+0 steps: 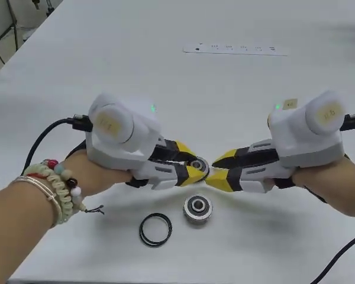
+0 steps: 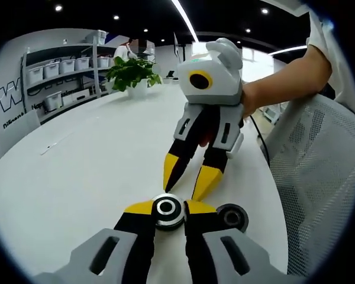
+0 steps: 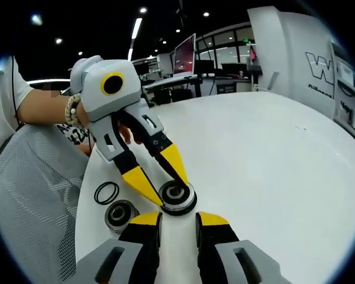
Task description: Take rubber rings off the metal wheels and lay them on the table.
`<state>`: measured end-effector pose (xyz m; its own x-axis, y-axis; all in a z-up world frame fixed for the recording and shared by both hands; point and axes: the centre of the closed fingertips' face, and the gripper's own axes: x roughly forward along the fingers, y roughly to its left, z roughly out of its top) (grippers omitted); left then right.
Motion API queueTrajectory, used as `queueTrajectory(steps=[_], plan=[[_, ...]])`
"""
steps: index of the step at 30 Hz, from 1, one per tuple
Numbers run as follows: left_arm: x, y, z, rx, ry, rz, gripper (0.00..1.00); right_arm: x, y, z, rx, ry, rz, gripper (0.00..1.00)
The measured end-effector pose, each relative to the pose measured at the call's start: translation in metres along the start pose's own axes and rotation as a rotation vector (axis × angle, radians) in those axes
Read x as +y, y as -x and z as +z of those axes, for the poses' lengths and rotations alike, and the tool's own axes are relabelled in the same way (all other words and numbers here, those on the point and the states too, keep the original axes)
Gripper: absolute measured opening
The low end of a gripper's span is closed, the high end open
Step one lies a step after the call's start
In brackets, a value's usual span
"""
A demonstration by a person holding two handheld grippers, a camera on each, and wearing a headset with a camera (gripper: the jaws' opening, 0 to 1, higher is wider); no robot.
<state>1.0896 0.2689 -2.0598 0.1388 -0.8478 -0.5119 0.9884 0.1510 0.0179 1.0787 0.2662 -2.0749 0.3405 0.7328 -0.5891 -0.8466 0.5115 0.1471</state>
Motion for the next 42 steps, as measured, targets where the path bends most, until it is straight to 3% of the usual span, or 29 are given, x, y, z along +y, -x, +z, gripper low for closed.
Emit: queueTrajectory(steps=[9, 25, 35, 37, 42], plan=[[0.0027, 0.0016, 0.0011, -0.016, 0.033, 0.010, 0.08, 0.0000, -0.0004, 0.0003, -0.001, 0.003, -0.002, 0.20], [-0.0045, 0.0001, 0.0002, -0.012, -0.005, -0.015, 0.08, 0.0017, -0.0040, -0.0002, 0.000, 0.017, 0.009, 0.20], [-0.0045, 0.0001, -0.0001, -0.015, 0.001, -0.011, 0.08, 0.0024, -0.0031, -0.0012, 0.011, 0.068, 0.015, 0.14], [-0.0045, 0.0001, 0.0000, -0.016, 0.002, -0.010, 0.07, 0.0002, -0.0026, -0.0064, 0.044, 0.097, 0.004, 0.06], [-0.0045, 0.0002, 0.0001, -0.019, 0.007, -0.009, 0.07, 0.0013, -0.0023, -0.0044, 0.029, 0.083, 0.005, 0.06]])
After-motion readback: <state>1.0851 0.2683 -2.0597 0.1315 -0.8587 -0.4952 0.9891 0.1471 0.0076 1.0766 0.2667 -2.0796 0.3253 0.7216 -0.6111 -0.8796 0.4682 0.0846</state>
